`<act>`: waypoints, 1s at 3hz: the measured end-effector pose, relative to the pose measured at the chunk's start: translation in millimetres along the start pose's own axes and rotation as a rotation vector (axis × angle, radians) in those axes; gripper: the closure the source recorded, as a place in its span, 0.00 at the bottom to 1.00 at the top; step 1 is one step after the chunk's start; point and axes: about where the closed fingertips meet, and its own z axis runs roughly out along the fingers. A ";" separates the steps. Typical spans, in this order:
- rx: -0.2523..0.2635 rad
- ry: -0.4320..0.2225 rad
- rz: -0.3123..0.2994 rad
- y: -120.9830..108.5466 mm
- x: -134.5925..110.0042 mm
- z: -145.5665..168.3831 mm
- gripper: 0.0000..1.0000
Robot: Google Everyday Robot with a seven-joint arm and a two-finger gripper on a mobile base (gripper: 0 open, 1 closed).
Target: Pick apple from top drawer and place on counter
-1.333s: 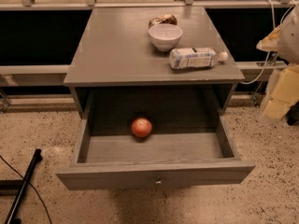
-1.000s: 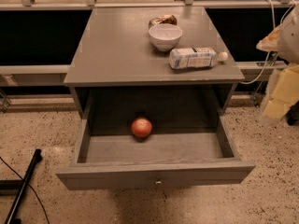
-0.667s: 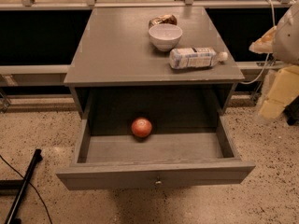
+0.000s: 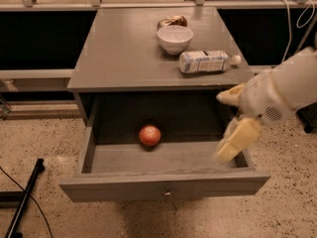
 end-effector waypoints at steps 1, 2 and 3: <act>0.004 -0.172 -0.003 16.8 -8.2 42.3 0.00; 0.086 -0.221 -0.042 3.3 -19.9 43.0 0.00; 0.049 -0.310 -0.049 -23.4 -40.6 93.5 0.00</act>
Offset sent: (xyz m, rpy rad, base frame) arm -0.0079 0.0328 -0.0295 0.1580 -0.0415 0.0055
